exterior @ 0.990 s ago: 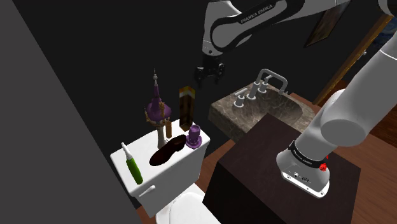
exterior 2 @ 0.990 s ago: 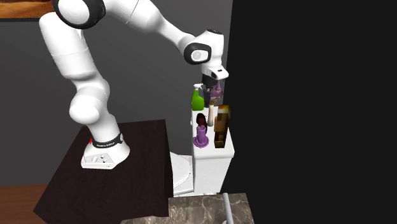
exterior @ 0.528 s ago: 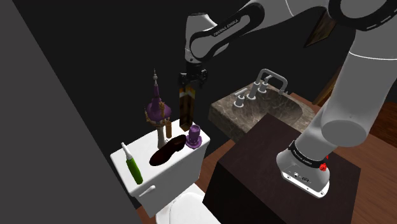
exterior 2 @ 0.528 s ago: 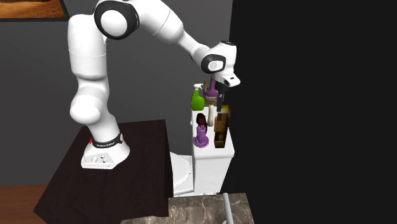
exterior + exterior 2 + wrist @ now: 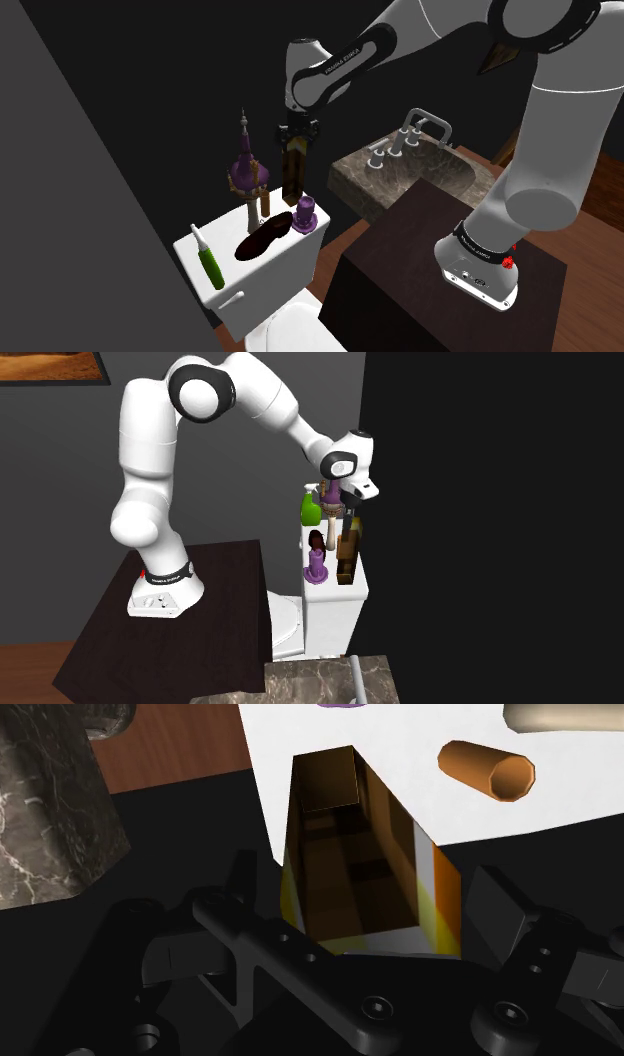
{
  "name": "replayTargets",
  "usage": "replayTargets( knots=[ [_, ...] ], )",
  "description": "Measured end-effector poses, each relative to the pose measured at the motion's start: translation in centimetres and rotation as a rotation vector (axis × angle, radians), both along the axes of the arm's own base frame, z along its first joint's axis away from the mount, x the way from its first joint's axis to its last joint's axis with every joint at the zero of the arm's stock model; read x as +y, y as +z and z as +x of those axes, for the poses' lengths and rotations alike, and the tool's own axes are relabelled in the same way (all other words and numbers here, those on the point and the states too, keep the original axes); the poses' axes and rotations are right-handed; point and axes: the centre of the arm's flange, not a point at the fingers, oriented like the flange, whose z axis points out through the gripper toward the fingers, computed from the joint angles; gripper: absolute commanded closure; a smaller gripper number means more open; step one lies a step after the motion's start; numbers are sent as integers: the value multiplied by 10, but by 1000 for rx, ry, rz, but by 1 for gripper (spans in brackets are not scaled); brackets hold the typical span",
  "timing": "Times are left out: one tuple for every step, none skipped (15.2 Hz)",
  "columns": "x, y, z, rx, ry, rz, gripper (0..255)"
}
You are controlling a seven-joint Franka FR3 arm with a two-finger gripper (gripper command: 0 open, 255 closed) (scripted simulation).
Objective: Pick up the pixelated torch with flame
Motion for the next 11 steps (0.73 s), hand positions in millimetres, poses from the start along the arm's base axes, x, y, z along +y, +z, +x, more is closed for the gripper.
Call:
replayTargets(
  knots=[
    [-1,-4,0,0,0,0,0],
    [-1,-6,-1,0,0,0,255],
    [0,-7,-1,0,0,0,255],
    [0,-7,-1,0,0,0,255],
    [0,-7,-1,-1,0,0,255],
    [0,-7,-1,-1,0,0,255],
    [0,-7,-1,-1,0,0,255],
    [0,-7,-1,-1,0,0,255],
    [0,-7,-1,-1,0,0,255],
    [0,-7,-1,-1,0,0,255],
    [0,-7,-1,-1,0,0,255]
  ],
)
